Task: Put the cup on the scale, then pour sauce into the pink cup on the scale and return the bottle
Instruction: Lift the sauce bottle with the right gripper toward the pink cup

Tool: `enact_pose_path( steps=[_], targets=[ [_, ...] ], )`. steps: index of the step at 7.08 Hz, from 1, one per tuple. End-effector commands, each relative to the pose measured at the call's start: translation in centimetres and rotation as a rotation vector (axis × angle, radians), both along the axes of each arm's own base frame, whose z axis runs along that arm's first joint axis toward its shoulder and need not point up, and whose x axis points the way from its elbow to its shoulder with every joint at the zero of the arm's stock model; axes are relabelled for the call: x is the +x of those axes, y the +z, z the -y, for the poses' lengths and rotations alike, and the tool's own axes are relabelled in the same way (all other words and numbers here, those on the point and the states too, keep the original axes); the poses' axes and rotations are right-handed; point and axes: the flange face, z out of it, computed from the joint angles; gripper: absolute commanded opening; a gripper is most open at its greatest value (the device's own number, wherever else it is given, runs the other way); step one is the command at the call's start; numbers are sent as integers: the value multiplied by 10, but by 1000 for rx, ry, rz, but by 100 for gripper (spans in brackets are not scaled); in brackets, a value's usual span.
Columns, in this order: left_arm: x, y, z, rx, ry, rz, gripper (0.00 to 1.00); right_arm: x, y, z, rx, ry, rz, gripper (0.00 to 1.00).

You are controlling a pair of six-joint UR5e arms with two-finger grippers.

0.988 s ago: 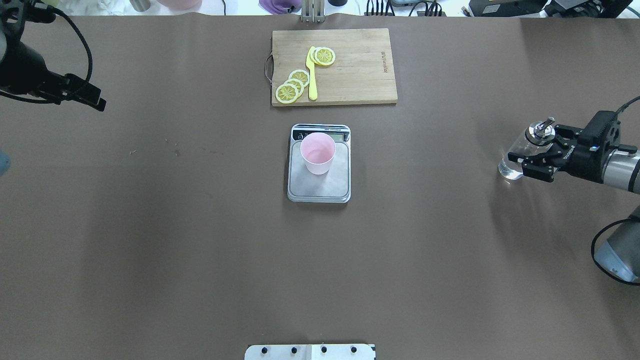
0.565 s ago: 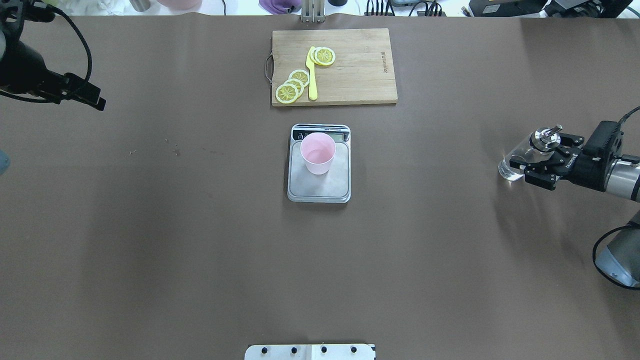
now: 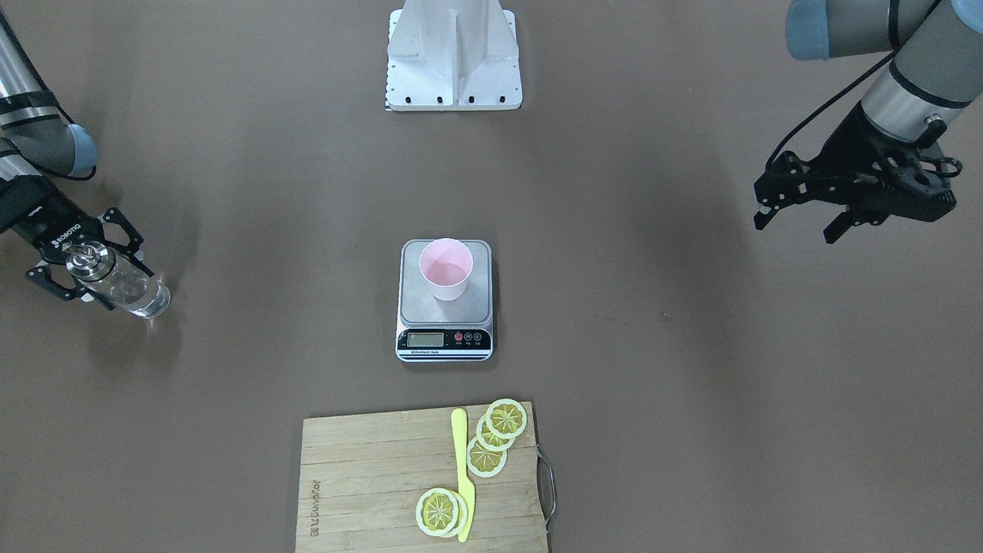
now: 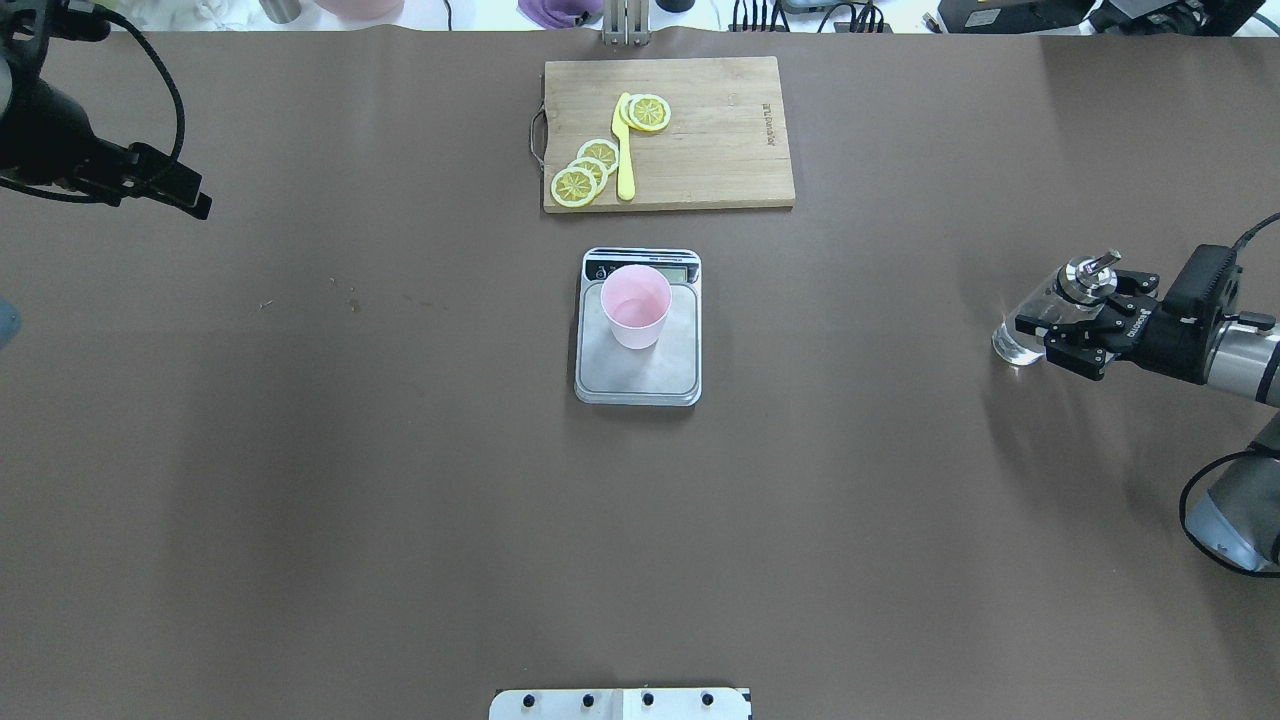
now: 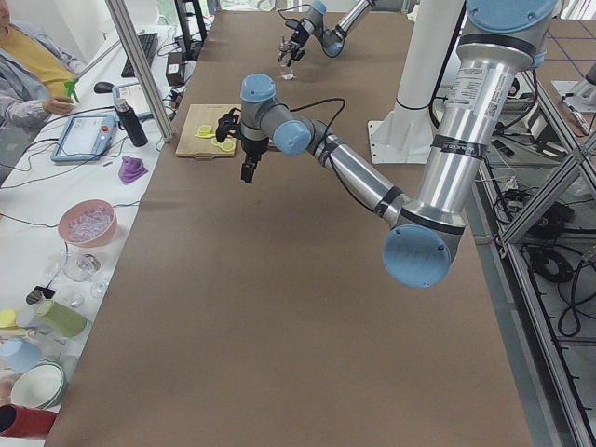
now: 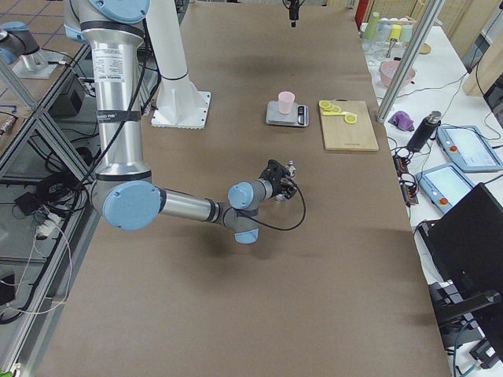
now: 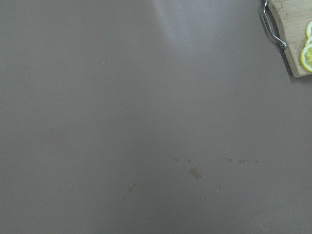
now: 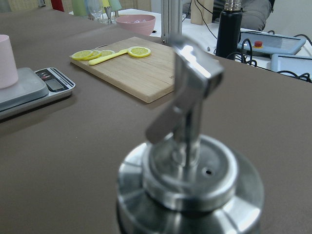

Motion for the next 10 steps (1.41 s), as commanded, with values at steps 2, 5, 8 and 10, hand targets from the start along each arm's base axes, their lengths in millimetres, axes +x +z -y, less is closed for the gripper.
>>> enact_pose_path(
  steps=[2,5,8,10],
  targets=[
    [-1,-2,-1,3,-1,-3,97,-22,-32,27,0,14,29,0],
    [-3,-3,-2,5,-3,-3,97,-32,-104,37,-62,12,33,0],
    [-2,-2,-1,-6,-1,2,97,-76,-199,24,-100,18,-59,0],
    [-2,-1,-1,-9,-1,4,97,-160,-261,-16,-122,93,-199,0]
  ],
)
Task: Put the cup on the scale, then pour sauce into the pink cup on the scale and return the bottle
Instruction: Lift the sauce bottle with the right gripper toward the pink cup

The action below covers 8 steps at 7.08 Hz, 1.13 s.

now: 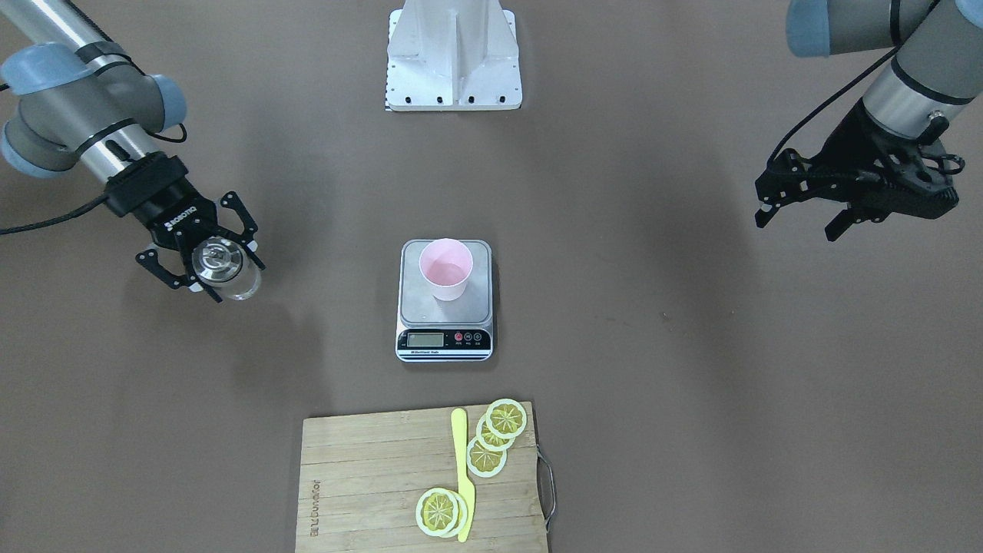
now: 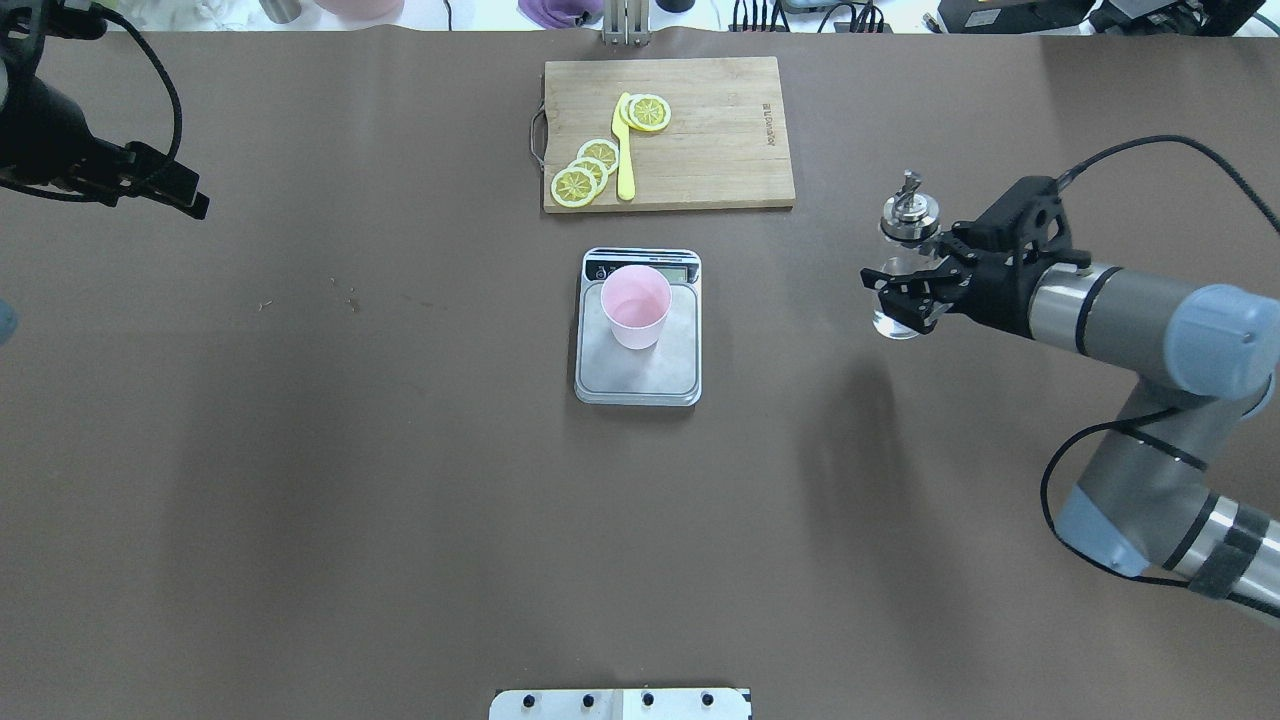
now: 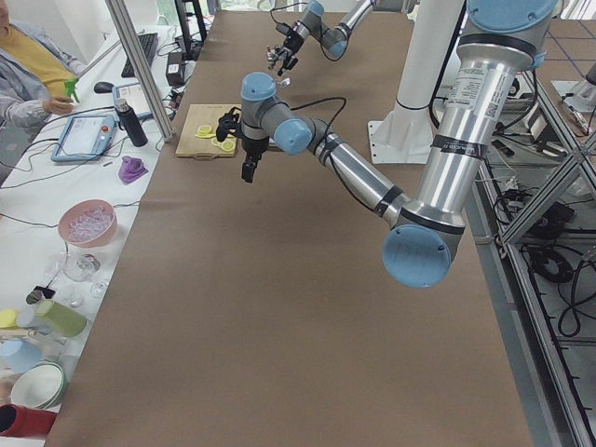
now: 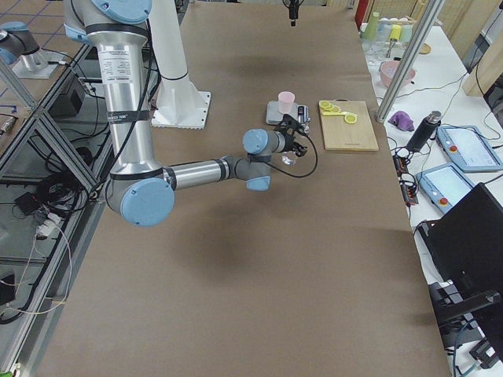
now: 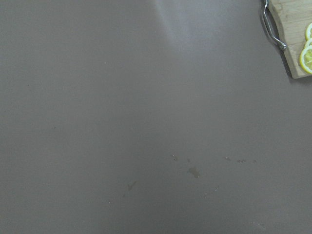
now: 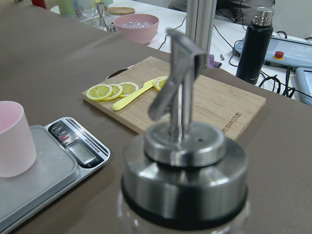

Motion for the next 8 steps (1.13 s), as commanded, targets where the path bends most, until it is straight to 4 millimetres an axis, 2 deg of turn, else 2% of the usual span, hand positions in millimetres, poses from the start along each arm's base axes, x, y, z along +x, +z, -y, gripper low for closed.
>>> enact_pose_path(
  steps=[1,2,3,4,7,8],
  targets=[
    [1,3,1,-4,0,4,97,-62,-85,-28,-46,66,-174,0],
    [1,3,1,-4,0,4,97,-87,-106,-53,-38,129,-283,0],
    [1,4,2,-5,-1,6,97,-112,-125,-63,-16,149,-365,0],
    [1,5,3,-8,-1,8,97,-122,-138,-62,-27,143,-425,0],
    [2,7,3,-10,0,10,97,-136,-131,-65,-3,90,-606,0],
    [3,8,4,-11,0,11,97,-140,-136,-65,-4,80,-638,0]
  ],
)
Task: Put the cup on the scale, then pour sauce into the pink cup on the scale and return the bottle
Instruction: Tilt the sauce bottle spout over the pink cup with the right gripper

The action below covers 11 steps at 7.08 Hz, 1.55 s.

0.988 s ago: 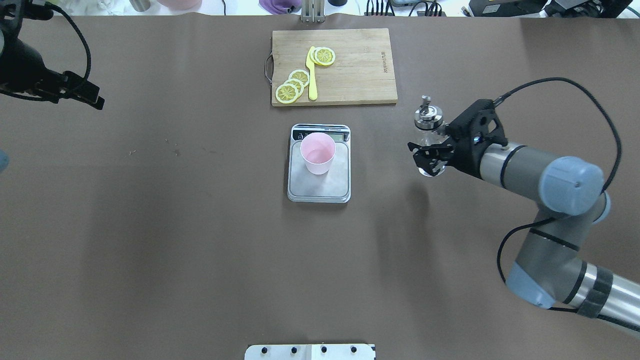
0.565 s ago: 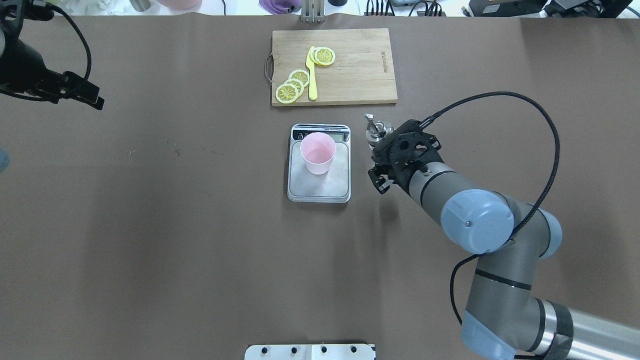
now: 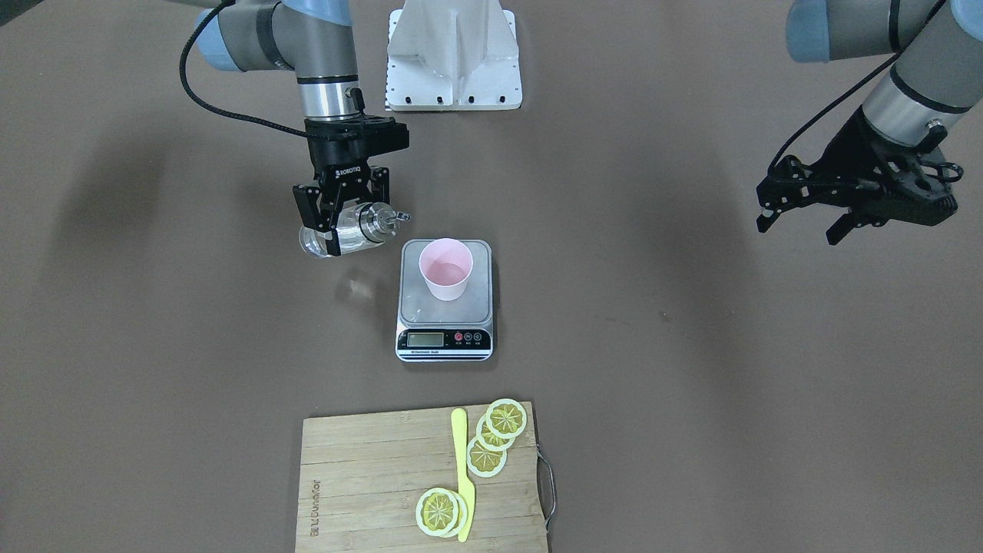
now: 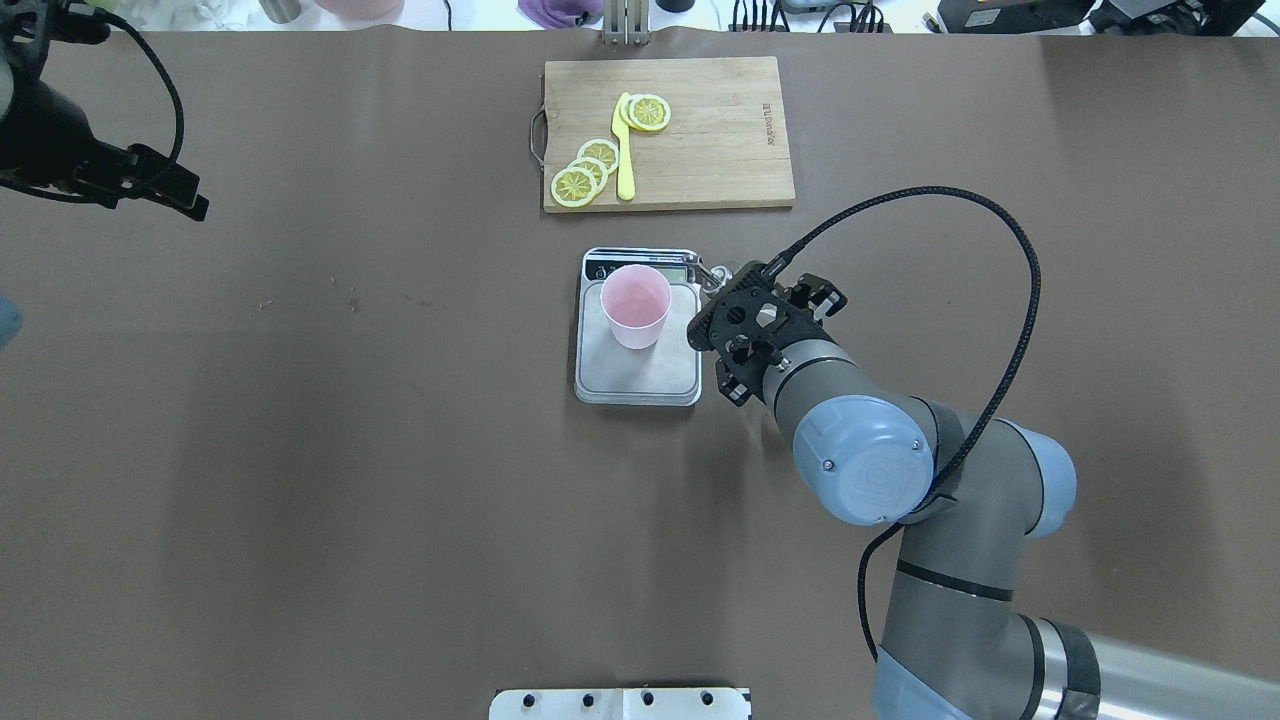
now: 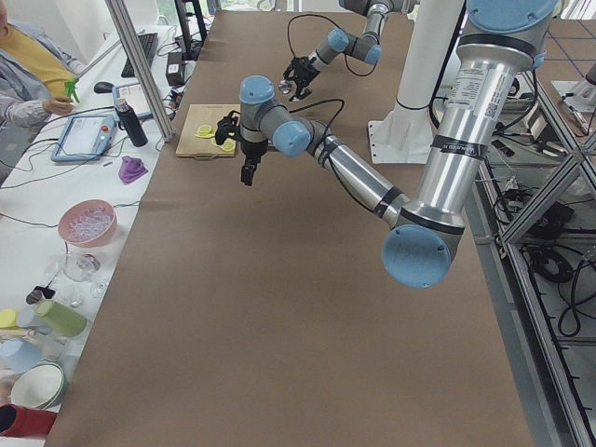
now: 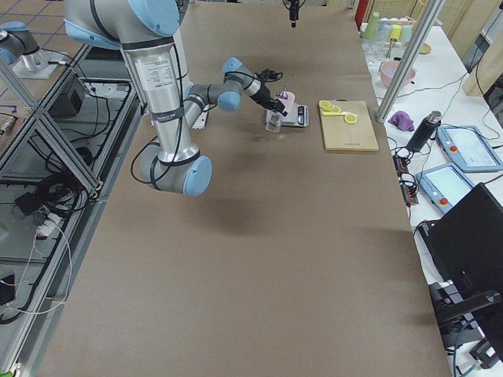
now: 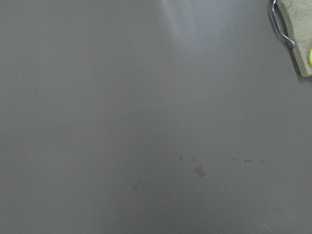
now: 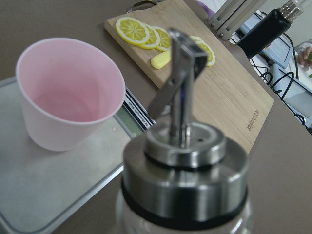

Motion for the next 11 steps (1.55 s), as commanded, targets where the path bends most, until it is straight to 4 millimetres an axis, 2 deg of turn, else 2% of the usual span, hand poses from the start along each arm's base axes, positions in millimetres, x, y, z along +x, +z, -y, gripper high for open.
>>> enact_pose_path(
  steps=[1,3,5,7,9,11],
  targets=[
    [0,1,0,-1,0,1,97,-10,-8,0,-11,-28,-99,0],
    [0,0,0,0,0,0,97,-21,-18,5,0,-64,-200,0],
    [0,0,0,0,0,0,97,-23,-13,9,28,-87,-265,0],
    [-1,-2,-1,4,0,-2,97,-33,-33,16,39,-109,-383,0],
    [0,-1,-1,2,0,-1,97,-33,-26,26,41,-123,-428,0],
    [0,-1,0,2,0,-1,97,-45,-17,33,26,-129,-457,0]
  ],
)
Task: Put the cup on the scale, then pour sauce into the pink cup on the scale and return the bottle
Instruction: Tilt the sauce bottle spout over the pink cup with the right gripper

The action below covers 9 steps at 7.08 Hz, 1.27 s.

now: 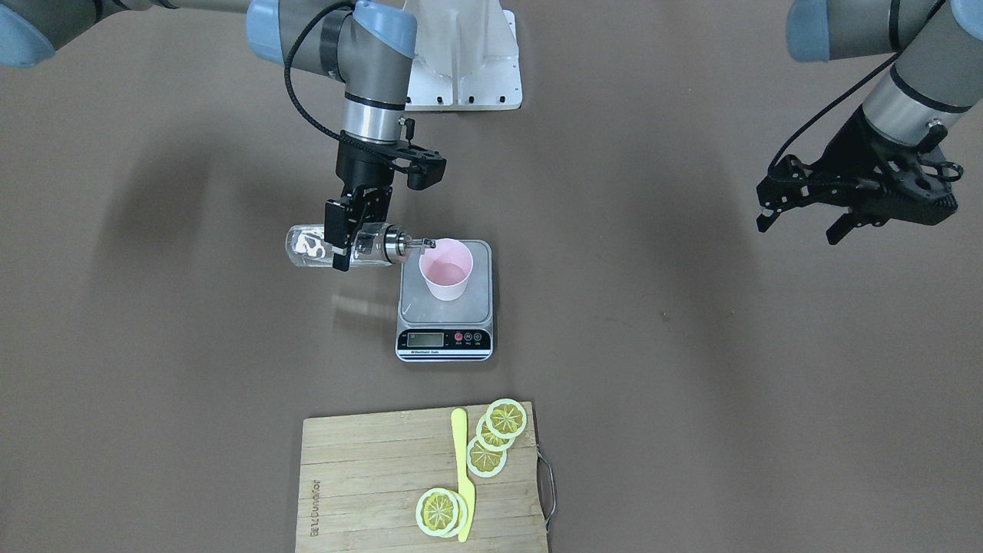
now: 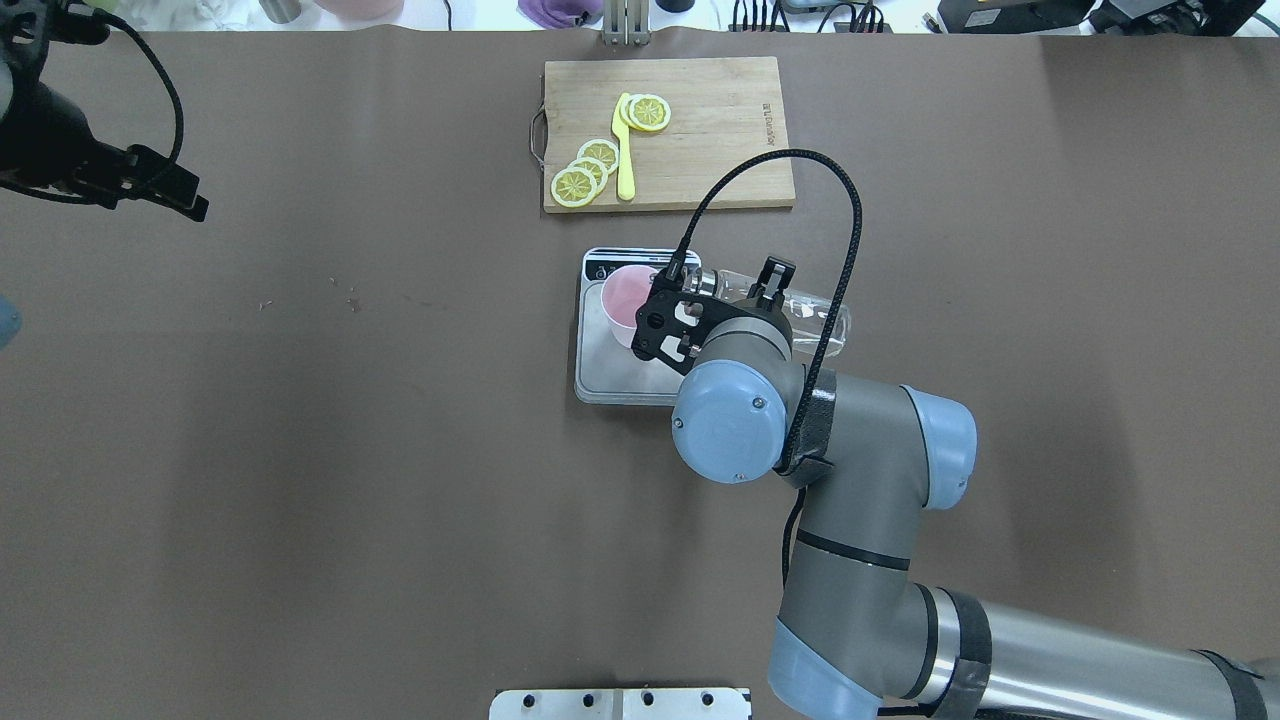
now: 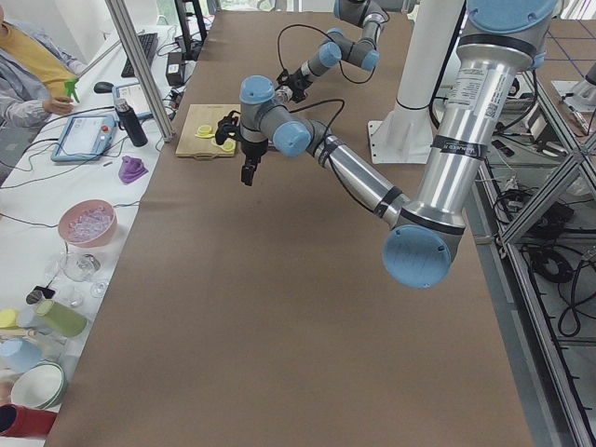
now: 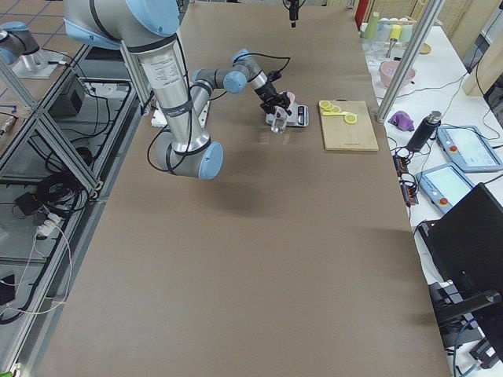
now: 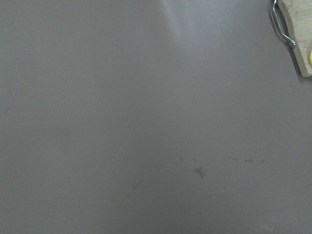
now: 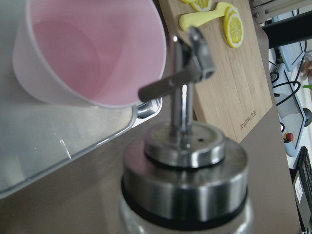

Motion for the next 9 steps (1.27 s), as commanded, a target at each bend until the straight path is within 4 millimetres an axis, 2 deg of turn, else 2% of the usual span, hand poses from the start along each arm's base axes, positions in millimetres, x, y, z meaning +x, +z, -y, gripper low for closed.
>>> enact_pose_path(
  steps=[1,3,6,7,9],
  targets=[
    [0,0,0,-1,-1,-1,97,-9,1,5,-10,-17,-52,0],
    [0,-2,0,2,-1,-2,97,-9,-10,5,3,-67,-121,0],
    [0,-2,0,2,-1,-2,97,-2,-6,14,8,-102,-196,0],
    [0,-1,1,1,-1,-1,97,0,-16,18,16,-132,-237,0],
    [0,-1,1,1,-1,-1,97,0,-15,18,14,-143,-268,0]
  ],
)
